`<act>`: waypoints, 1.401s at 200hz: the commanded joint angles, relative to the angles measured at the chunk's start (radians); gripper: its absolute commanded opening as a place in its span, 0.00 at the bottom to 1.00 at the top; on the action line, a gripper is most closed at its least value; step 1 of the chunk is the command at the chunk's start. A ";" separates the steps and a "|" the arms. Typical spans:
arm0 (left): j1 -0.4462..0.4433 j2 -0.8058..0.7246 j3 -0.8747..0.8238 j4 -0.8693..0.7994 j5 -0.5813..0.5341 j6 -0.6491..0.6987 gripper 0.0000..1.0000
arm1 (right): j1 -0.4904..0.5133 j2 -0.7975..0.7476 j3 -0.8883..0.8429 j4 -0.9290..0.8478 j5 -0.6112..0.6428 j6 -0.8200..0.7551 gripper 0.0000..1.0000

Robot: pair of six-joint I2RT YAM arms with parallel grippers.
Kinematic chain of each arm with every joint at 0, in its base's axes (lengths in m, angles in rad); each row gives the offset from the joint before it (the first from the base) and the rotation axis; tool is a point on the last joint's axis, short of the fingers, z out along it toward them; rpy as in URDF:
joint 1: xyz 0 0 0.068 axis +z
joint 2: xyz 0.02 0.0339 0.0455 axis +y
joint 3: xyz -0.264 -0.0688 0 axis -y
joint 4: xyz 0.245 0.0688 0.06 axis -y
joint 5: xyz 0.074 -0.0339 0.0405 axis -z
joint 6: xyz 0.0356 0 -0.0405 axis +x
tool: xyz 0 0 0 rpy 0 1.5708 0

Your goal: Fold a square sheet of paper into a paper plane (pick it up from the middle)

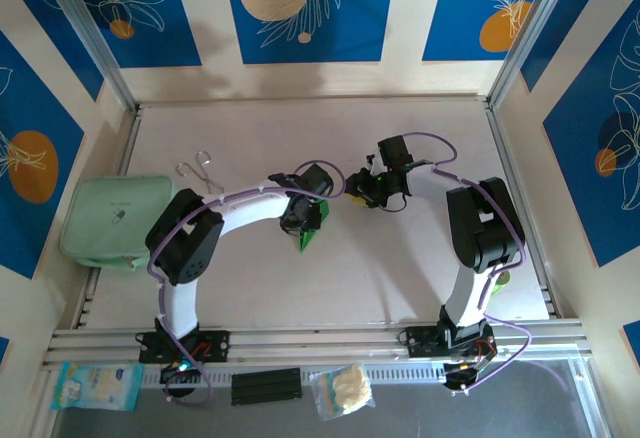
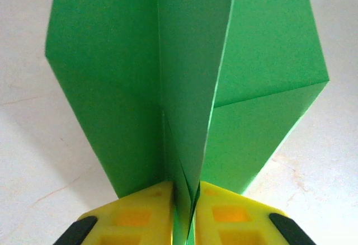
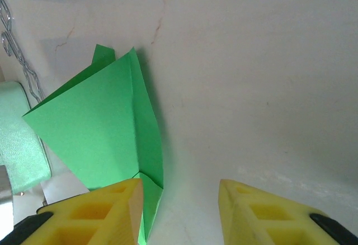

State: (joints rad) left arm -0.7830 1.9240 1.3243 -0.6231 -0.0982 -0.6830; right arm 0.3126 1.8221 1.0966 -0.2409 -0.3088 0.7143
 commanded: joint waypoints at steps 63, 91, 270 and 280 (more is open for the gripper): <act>0.001 0.054 0.051 -0.043 0.021 -0.016 0.20 | -0.006 -0.026 -0.009 -0.031 0.013 0.008 0.40; 0.002 0.065 0.059 -0.043 0.023 -0.015 0.20 | -0.006 -0.023 -0.005 -0.035 0.015 0.008 0.41; 0.154 0.217 0.350 -0.069 -0.067 0.094 0.11 | 0.004 -0.128 -0.029 -0.059 0.165 -0.095 0.75; 0.156 0.233 0.367 -0.070 -0.066 0.094 0.11 | 0.008 -0.133 -0.030 -0.060 0.173 -0.102 0.78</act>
State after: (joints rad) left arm -0.6361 2.1113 1.6341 -0.6487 -0.1555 -0.6140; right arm 0.3088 1.7264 1.0821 -0.2787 -0.1650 0.6483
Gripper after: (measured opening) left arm 0.109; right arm 0.756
